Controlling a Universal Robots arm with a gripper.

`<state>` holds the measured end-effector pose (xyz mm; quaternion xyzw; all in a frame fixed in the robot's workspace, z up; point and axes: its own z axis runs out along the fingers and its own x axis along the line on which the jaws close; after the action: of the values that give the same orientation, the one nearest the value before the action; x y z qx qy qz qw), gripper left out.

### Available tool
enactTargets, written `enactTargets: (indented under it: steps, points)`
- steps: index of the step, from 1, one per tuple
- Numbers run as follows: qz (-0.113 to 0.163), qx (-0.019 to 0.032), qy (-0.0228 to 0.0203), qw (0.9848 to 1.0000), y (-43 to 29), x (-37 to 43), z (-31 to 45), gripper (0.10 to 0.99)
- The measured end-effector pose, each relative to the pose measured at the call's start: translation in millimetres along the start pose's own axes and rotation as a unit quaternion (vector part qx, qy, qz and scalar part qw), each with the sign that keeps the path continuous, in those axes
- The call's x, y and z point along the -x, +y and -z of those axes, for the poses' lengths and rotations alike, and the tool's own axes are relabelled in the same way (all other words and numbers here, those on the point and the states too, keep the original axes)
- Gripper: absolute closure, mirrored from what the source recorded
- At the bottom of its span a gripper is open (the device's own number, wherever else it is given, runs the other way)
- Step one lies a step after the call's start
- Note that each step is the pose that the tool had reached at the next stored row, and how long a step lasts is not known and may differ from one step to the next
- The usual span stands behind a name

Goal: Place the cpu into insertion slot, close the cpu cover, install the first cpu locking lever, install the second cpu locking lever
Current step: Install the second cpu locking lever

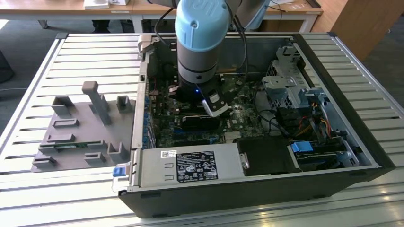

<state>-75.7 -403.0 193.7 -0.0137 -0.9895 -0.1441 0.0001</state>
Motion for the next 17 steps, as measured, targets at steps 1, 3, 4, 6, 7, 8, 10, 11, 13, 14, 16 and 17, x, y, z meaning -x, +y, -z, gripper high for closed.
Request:
enactTargets:
  steps: [1, 3, 4, 6, 7, 8, 10, 11, 13, 14, 16, 17]
  points:
    - [0.000, 0.0006, 0.0000, 1.0000, 0.0, -0.1, -0.2, 0.969]
    - [0.000, 0.0021, 0.0000, 1.0000, 0.0, -0.4, -0.6, 0.969]
    - [0.000, 0.0029, 0.0000, 1.0000, 0.0, -0.6, -0.8, 0.969]
    - [-0.001, 0.0042, -0.0001, 1.0000, 0.0, -0.8, -1.3, 0.969]
    - [-0.001, 0.0047, -0.0001, 1.0000, 0.0, -0.9, -1.5, 0.969]
    - [-0.001, 0.0052, -0.0001, 1.0000, 0.1, -1.1, -1.8, 0.969]
    - [-0.001, 0.0060, -0.0001, 1.0000, 0.3, -1.2, -2.4, 0.969]
    - [-0.001, 0.0064, -0.0002, 1.0000, 0.4, -1.3, -2.7, 0.969]
    - [-0.001, 0.0071, -0.0002, 1.0000, 0.7, -1.4, -3.4, 0.969]
    - [-0.001, 0.0073, -0.0002, 1.0000, 0.8, -1.5, -3.8, 0.969]
    - [-0.002, 0.0079, -0.0003, 1.0000, 1.1, -1.8, -4.6, 0.969]
    - [-0.002, 0.0082, -0.0003, 1.0000, 1.1, -2.0, -4.9, 0.969]
